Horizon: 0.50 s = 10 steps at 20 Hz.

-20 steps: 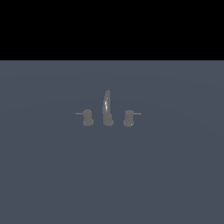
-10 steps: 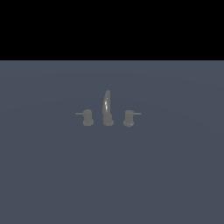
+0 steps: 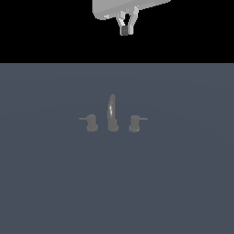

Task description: Turn on the faucet by rotating a designated handle.

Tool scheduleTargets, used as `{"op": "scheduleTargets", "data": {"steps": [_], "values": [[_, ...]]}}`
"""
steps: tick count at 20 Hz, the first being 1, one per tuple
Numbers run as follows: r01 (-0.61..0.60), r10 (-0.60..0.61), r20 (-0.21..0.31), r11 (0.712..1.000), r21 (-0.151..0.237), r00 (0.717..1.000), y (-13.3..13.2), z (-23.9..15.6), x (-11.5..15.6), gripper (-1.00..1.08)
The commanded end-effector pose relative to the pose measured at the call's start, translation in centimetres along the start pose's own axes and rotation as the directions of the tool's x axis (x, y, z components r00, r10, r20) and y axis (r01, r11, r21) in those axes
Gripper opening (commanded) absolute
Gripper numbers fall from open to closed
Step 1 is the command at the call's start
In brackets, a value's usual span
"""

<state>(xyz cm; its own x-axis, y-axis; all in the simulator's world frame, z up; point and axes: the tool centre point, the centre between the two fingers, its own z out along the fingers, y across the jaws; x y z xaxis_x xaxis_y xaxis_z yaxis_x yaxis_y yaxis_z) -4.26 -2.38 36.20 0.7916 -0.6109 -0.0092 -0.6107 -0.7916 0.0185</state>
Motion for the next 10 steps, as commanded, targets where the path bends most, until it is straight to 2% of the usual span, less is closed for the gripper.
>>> {"op": "scheduleTargets", "data": {"steps": [1,5,10], "values": [[-0.075,0.075,0.000,0.997,0.003,0.997,-0.6,1.8,1.8,-1.00],[-0.192,0.192,0.002,0.981,0.007,0.981,-1.5,4.8,4.4,-1.00],[-0.334,0.334,0.004,0.942,0.011,0.942,-2.2,9.1,7.5,-1.00]]}}
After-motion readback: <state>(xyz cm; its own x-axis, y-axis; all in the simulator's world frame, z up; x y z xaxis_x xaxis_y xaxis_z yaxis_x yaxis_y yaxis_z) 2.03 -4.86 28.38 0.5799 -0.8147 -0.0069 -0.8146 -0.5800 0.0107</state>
